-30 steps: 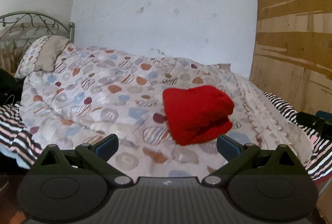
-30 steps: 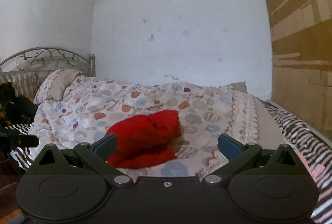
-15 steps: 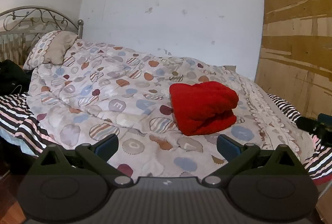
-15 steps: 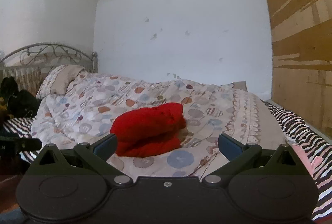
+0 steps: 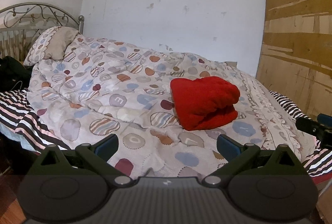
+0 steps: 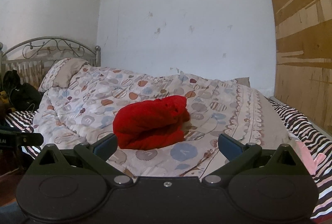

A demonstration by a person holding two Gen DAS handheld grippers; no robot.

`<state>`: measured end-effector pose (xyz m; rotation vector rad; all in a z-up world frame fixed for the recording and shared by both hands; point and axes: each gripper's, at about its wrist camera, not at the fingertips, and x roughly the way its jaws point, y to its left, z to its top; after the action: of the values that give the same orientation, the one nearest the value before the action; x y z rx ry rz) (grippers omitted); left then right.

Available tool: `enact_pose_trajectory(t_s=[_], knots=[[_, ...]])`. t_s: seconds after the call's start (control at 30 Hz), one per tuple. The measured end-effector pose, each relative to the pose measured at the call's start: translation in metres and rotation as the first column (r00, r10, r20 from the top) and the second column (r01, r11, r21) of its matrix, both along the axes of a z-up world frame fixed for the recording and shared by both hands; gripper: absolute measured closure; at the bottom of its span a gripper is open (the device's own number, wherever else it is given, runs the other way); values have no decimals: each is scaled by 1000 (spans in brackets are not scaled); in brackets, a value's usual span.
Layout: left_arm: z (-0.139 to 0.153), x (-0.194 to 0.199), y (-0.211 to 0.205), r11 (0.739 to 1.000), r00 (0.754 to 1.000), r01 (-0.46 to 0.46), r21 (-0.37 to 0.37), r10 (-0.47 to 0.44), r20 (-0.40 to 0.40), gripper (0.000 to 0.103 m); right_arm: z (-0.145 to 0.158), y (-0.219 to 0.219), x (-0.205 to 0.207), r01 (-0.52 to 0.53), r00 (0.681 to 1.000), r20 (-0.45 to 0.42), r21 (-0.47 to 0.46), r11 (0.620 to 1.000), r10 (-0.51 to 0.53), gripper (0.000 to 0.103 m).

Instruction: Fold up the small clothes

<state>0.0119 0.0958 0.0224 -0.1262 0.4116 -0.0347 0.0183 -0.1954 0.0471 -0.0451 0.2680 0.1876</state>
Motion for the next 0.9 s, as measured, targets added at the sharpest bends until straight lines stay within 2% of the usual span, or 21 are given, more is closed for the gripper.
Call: enact_pose_trajectory(t_s=[0.9], knots=[[0,-3,-1,1000,1000,0,-6,0,-2,1,3,-4,4,7,1000,7,0,1000,-7,0]])
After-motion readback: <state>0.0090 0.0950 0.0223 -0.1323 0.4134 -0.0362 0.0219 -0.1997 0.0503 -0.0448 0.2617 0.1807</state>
